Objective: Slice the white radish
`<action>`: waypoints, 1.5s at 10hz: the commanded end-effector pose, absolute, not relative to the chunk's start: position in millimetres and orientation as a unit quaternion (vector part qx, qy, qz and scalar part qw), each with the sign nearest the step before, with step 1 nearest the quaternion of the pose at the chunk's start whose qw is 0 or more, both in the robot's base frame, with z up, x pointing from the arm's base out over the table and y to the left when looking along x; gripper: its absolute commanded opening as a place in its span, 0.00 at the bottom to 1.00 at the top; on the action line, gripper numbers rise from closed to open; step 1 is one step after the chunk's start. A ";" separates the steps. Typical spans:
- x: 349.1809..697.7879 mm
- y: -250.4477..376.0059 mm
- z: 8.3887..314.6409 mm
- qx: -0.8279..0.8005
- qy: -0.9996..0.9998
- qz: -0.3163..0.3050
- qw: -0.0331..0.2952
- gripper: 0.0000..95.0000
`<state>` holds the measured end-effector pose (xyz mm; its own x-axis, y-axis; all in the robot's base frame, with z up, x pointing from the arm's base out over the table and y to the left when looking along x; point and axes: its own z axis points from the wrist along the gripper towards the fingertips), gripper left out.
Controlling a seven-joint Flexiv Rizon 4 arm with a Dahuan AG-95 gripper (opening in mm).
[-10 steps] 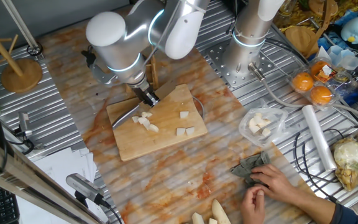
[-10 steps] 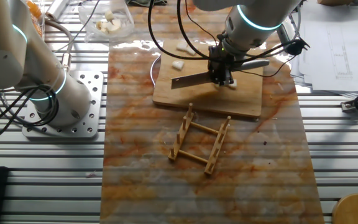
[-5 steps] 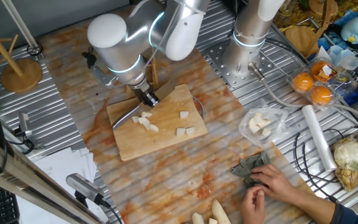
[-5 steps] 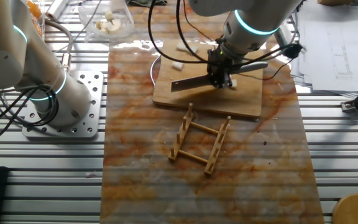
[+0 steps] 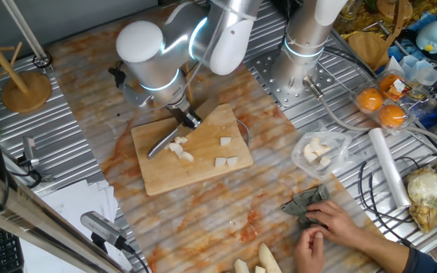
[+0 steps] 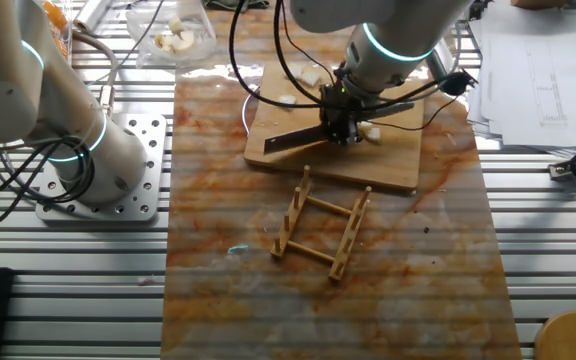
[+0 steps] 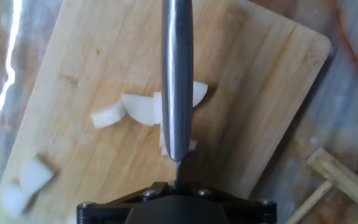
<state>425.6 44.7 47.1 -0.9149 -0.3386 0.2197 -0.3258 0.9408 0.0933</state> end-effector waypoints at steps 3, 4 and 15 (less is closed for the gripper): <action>422.7 37.1 105.3 0.170 -0.975 -0.042 0.133 0.00; 430.2 34.1 113.4 0.168 -0.976 -0.032 0.136 0.00; 460.2 -46.0 161.7 -0.061 -0.983 0.040 0.169 0.00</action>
